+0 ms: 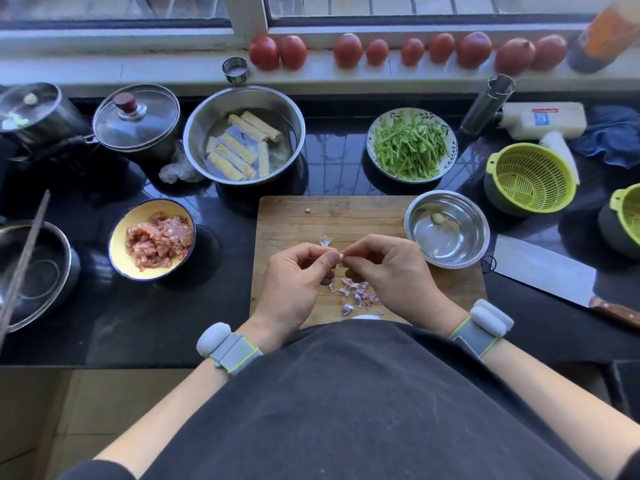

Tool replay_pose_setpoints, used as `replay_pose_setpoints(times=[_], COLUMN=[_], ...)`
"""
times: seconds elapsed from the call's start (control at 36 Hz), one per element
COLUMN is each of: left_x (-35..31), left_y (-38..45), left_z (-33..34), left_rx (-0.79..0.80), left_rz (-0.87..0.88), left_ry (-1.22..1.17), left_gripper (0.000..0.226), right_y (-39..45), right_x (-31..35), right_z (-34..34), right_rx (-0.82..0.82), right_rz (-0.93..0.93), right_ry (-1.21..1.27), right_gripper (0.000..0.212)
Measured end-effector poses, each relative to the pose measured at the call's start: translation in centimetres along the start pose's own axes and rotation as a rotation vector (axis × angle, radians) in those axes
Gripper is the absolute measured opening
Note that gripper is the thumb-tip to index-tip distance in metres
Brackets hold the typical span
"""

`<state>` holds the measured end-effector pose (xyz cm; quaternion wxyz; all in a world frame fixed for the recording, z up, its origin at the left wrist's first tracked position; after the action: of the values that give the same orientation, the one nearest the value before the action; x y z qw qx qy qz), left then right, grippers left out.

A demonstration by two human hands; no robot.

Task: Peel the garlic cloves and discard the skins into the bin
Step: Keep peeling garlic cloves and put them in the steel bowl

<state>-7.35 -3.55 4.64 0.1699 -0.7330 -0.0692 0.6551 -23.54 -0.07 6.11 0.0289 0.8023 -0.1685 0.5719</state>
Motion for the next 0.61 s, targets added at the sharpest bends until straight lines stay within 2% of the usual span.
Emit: replay_pose_setpoints(times=[0.08, 0.17, 0.31, 0.44, 0.61], left_x=[0.2, 0.5, 0.9, 0.0, -1.1], left_y=[0.0, 0.0, 0.0, -0.2, -0.3], left_z=[0.0, 0.1, 0.2, 0.0, -0.1], left_rx=[-0.004, -0.007, -0.008, -0.022, -0.014], left_rz=[-0.013, -0.062, -0.116, -0.019, 0.092], left_ry=[-0.021, -0.082, -0.173, -0.039, 0.132], left_gripper=[0.011, 0.014, 0.021, 0.023, 0.021], right_y=[-0.1, 0.0, -0.3, -0.8, -0.8], right_x=[0.0, 0.0, 0.8, 2.3, 3.1], right_z=[-0.1, 0.0, -0.1, 0.2, 0.1], right_rx=[-0.021, -0.023, -0.035, -0.048, -0.052], right_rz=[0.055, 0.053, -0.101, -0.314, -0.366], right_ry=[0.073, 0.041, -0.147, -0.348, -0.453], right_gripper=[0.011, 0.014, 0.009, 0.004, 0.006])
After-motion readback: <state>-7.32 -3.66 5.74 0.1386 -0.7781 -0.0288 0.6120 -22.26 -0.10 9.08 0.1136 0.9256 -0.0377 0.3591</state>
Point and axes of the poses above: each hand's wrist, its own y-axis towards the middle knuckle, its own z-axis out of the palm, x = y × z, the point moved 7 cm from there along y, towards the middle knuckle, and after that the axes turned 6 degrees about -x, right-handed, at the moved point
